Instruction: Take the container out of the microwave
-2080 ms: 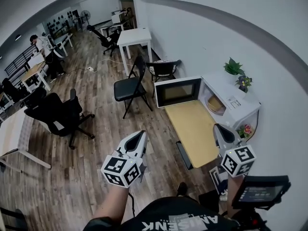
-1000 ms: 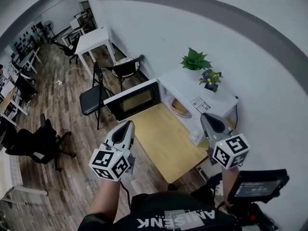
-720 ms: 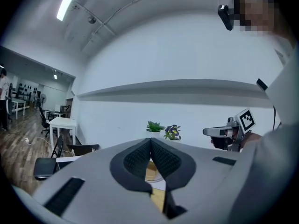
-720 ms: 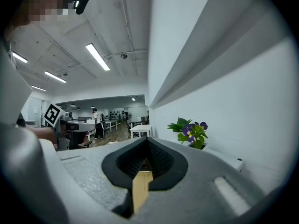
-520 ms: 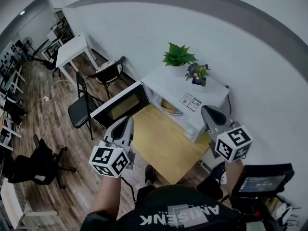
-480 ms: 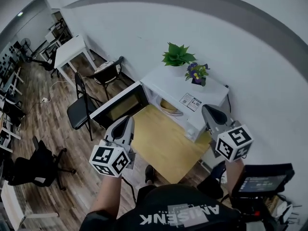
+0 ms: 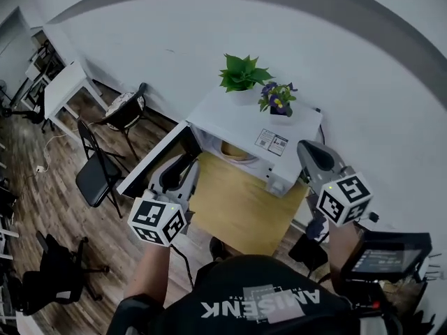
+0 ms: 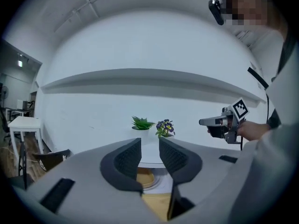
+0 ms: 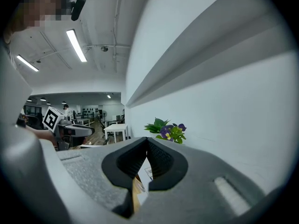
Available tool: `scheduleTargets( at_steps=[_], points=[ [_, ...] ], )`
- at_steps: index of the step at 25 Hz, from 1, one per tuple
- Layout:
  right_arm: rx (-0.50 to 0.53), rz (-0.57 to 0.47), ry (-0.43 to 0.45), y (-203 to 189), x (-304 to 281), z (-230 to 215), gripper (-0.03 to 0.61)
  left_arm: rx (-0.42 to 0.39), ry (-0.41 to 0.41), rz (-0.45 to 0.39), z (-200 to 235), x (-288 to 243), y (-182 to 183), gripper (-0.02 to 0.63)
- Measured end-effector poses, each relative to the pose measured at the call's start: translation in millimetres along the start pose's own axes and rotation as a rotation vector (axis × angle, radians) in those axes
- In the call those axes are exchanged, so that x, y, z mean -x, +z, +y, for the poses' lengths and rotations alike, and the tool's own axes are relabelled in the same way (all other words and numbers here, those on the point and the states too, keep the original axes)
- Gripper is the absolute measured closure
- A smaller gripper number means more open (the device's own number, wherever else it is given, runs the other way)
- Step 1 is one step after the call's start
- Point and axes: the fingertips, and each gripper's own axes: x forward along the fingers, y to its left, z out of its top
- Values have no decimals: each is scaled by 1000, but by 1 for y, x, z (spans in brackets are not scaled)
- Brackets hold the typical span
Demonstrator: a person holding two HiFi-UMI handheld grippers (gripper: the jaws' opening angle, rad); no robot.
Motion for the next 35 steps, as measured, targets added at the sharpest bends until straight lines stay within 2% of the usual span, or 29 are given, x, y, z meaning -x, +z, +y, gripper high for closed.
scheduleTargets(
  at_steps=[6, 11, 16, 22, 25, 28, 35],
  points=[
    [-15, 7, -106, -7, 7, -7, 574, -93, -120, 77, 7, -29, -20, 479],
    [-33, 11, -196, -9, 20, -12, 574, -222, -185, 181, 17, -53, -47, 479],
    [-30, 23, -279, -12, 42, -15, 574, -335, -255, 292, 17, -82, -90, 465],
    [-35, 31, -402, -18, 75, -24, 574, -431, -327, 426, 19, -115, -151, 465],
    [-29, 47, -441, -23, 87, -22, 574, -513, -367, 492, 17, -130, -178, 434],
    [-45, 53, -490, -28, 100, -21, 574, -604, -387, 538, 16, -145, -204, 434],
    [-54, 58, -594, -32, 127, -17, 574, -749, -396, 598, 23, -178, -248, 434]
  ],
)
